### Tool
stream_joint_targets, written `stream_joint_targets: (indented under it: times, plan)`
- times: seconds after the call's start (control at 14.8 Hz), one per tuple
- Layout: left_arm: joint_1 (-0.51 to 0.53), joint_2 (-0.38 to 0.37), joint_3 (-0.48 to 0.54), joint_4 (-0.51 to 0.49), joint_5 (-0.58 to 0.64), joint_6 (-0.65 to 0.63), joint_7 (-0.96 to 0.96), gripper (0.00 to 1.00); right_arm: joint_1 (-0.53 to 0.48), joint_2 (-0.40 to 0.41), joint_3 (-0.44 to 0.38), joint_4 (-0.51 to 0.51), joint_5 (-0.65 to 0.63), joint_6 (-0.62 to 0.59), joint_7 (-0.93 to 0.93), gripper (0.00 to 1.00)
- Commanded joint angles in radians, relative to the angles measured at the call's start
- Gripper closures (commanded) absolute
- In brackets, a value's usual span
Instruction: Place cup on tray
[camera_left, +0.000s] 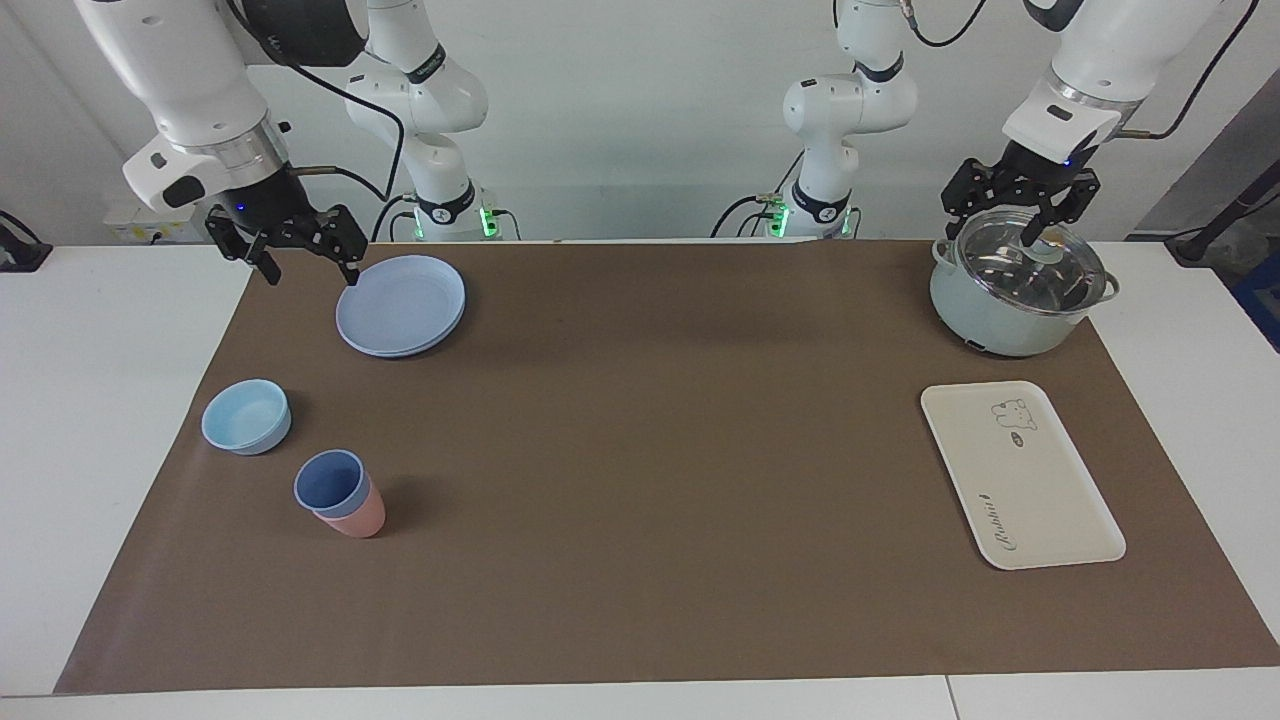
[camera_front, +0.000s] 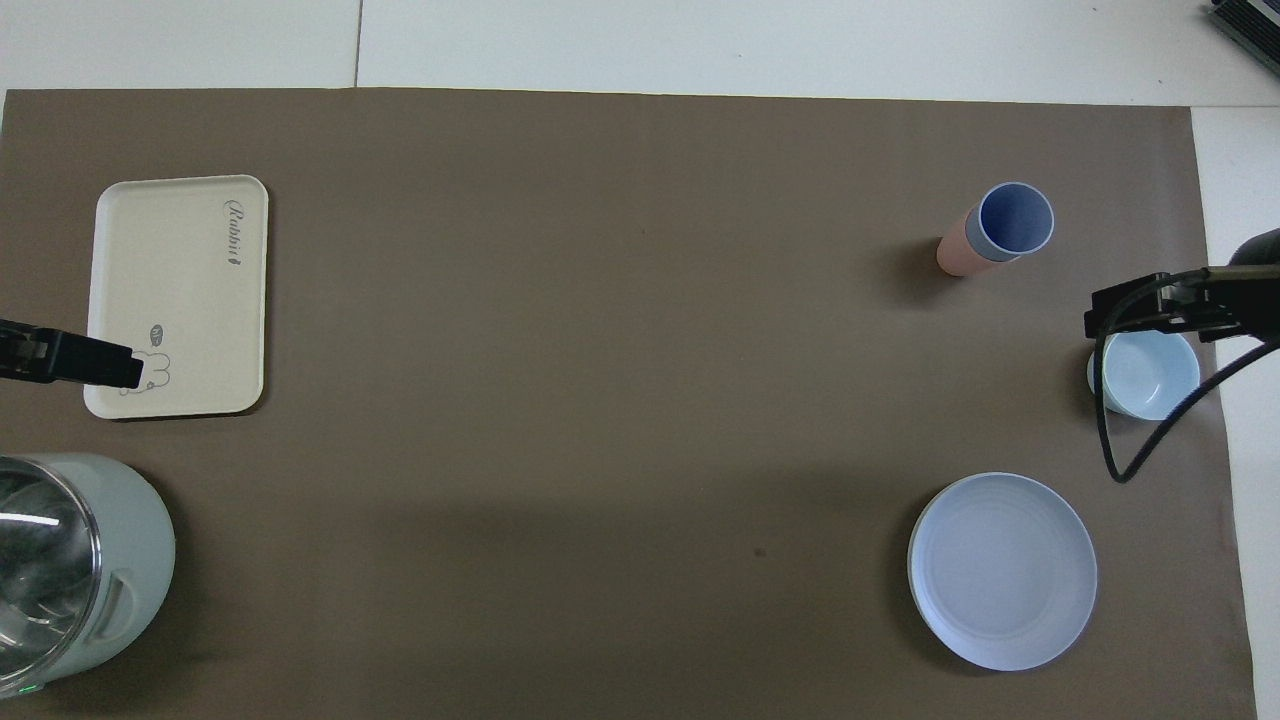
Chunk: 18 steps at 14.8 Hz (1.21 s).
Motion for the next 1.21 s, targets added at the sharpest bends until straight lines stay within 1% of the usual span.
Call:
stream_joint_targets:
  times: [0.0, 0.2, 0.27, 0.34, 0.4, 0.47, 0.61, 0.67, 0.74, 0.94, 1.01, 1.15]
  plan:
    - [0.002, -0.008, -0.004, -0.013, 0.009, 0.015, -0.004, 0.00, -0.007, -0.010, 0.005, 0.004, -0.015, -0.019, 0.006, 0.00]
    - [0.002, -0.010, -0.004, -0.013, 0.009, 0.011, -0.006, 0.00, -0.046, -0.014, 0.002, -0.005, -0.008, -0.018, 0.012, 0.00]
    - [0.010, -0.011, -0.004, -0.014, 0.009, 0.005, -0.007, 0.00, -0.046, -0.017, 0.001, -0.010, -0.008, -0.032, 0.006, 0.00]
    - [0.016, -0.011, -0.002, -0.014, 0.009, -0.002, -0.007, 0.00, -0.053, -0.023, 0.002, -0.013, -0.008, -0.070, -0.006, 0.00]
    - [0.018, -0.011, 0.004, -0.014, 0.009, -0.001, -0.007, 0.00, -0.059, -0.019, 0.002, -0.004, 0.000, -0.065, -0.002, 0.00]
    - [0.021, -0.011, 0.005, -0.014, 0.009, -0.001, -0.007, 0.00, -0.057, -0.011, 0.005, 0.005, 0.000, -0.024, 0.014, 0.03]
    - [0.022, -0.011, 0.005, -0.013, 0.009, -0.001, -0.007, 0.00, -0.065, -0.005, 0.005, 0.010, 0.003, -0.012, 0.098, 0.04]
    - [0.022, -0.011, 0.005, -0.014, 0.009, -0.001, -0.007, 0.00, -0.066, 0.027, 0.005, 0.027, -0.007, -0.009, 0.151, 0.04]
    - [0.022, -0.011, 0.005, -0.014, 0.009, -0.001, -0.007, 0.00, -0.068, 0.077, 0.002, 0.095, -0.012, -0.012, 0.176, 0.04]
    - [0.022, -0.011, 0.005, -0.014, 0.009, -0.001, -0.007, 0.00, -0.097, 0.263, 0.002, 0.335, -0.017, -0.023, 0.259, 0.05]
    - [0.022, -0.011, 0.005, -0.014, 0.009, -0.001, -0.007, 0.00, -0.114, 0.321, 0.004, 0.404, -0.015, -0.024, 0.294, 0.08]
    - [0.022, -0.011, 0.005, -0.013, 0.009, -0.001, -0.007, 0.00, -0.135, 0.450, 0.005, 0.552, -0.009, -0.045, 0.337, 0.11]
